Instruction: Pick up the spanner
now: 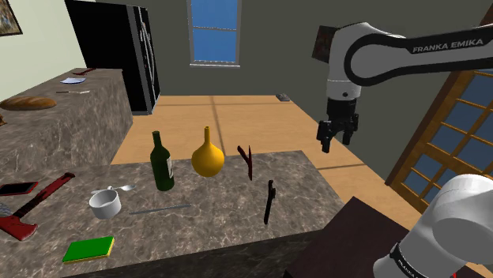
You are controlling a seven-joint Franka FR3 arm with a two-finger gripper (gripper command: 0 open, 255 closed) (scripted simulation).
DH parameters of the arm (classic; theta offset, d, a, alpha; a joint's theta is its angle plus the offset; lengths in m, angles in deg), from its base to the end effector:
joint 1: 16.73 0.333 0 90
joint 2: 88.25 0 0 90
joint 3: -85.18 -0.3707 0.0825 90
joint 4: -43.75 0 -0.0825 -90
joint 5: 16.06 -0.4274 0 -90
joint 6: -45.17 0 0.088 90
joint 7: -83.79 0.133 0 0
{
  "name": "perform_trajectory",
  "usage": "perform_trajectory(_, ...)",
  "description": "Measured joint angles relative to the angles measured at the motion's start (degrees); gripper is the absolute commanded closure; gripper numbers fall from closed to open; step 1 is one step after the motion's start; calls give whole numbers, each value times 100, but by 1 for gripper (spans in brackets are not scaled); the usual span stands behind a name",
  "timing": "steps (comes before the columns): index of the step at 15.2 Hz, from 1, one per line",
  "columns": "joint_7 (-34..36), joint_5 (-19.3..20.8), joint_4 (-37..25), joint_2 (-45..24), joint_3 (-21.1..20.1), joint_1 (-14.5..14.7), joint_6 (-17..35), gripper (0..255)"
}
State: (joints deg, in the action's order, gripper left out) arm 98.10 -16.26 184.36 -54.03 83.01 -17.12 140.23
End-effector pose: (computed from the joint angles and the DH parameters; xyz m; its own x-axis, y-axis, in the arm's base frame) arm 0.3531 0.0126 0.4966 0.9557 -0.2281 -0.1862 -0.2195 -0.9734 0.0660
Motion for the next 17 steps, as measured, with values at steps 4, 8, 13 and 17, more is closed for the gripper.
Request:
perform_trajectory(4, 452, -241, -107, -771, -195, 43, 614, 0)
perform_trajectory(8, 855, -424, -284, -1622, -350, 75, 1253, 0)
perform_trajectory(13, 1325, -597, -617, -2613, -495, 122, 1882, 0)
perform_trajectory(17, 1678, -680, -1095, -3521, -570, 167, 2303, 0)
